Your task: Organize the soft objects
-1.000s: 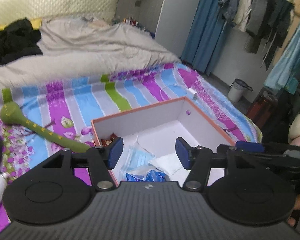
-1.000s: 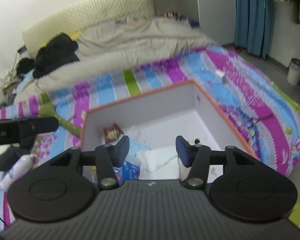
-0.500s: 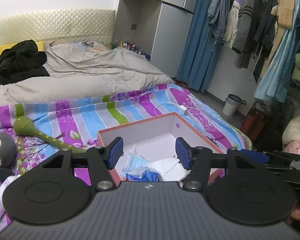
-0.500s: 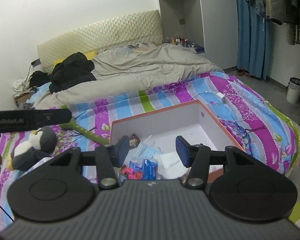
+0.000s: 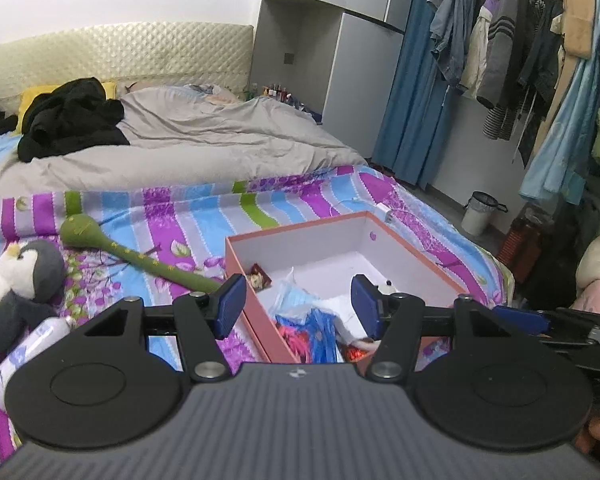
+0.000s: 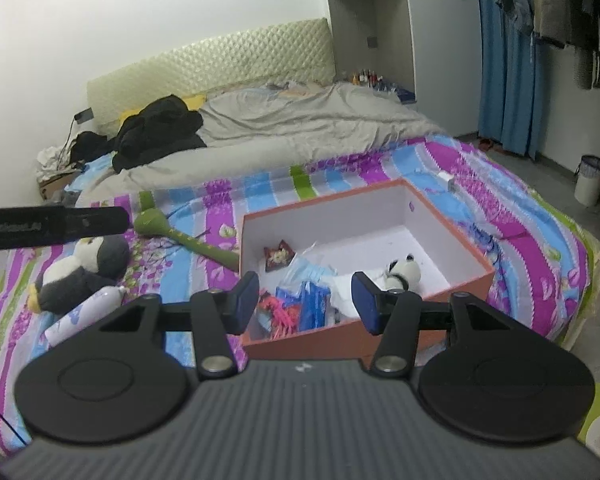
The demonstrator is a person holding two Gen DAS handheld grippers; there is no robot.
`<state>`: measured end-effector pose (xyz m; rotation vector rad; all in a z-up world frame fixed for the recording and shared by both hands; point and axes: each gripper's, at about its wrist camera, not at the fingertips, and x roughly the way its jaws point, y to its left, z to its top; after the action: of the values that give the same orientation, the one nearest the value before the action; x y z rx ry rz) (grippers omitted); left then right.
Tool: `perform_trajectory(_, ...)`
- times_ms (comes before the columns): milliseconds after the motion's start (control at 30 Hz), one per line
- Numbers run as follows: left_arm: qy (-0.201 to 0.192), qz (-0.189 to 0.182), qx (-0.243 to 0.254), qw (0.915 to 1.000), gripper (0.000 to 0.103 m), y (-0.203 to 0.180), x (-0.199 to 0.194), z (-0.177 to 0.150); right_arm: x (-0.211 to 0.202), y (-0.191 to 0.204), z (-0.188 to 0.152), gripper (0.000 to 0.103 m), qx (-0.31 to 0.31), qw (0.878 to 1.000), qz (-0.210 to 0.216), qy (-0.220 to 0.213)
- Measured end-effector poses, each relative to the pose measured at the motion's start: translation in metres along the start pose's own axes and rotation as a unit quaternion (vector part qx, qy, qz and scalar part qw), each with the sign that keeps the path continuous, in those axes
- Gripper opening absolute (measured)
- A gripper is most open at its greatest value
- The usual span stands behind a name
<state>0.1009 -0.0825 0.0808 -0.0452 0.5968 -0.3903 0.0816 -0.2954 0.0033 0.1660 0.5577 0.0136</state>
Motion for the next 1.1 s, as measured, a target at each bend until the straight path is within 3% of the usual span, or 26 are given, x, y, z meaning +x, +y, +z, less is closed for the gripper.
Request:
perform_trajectory(533,0.018,0.004,0.002,0.9998,0.064,-0.004,0.0,-0.045,0.008,-0.002,-0.041,0.054,0.028,0.999,0.005,0.014)
perform_trajectory(1100,0.013,-0.004,0.005,0.9999,0.064,-0.003,0.009,-0.04,0.007,-0.007,-0.039,0.054,0.027,1.0,-0.008,0.009)
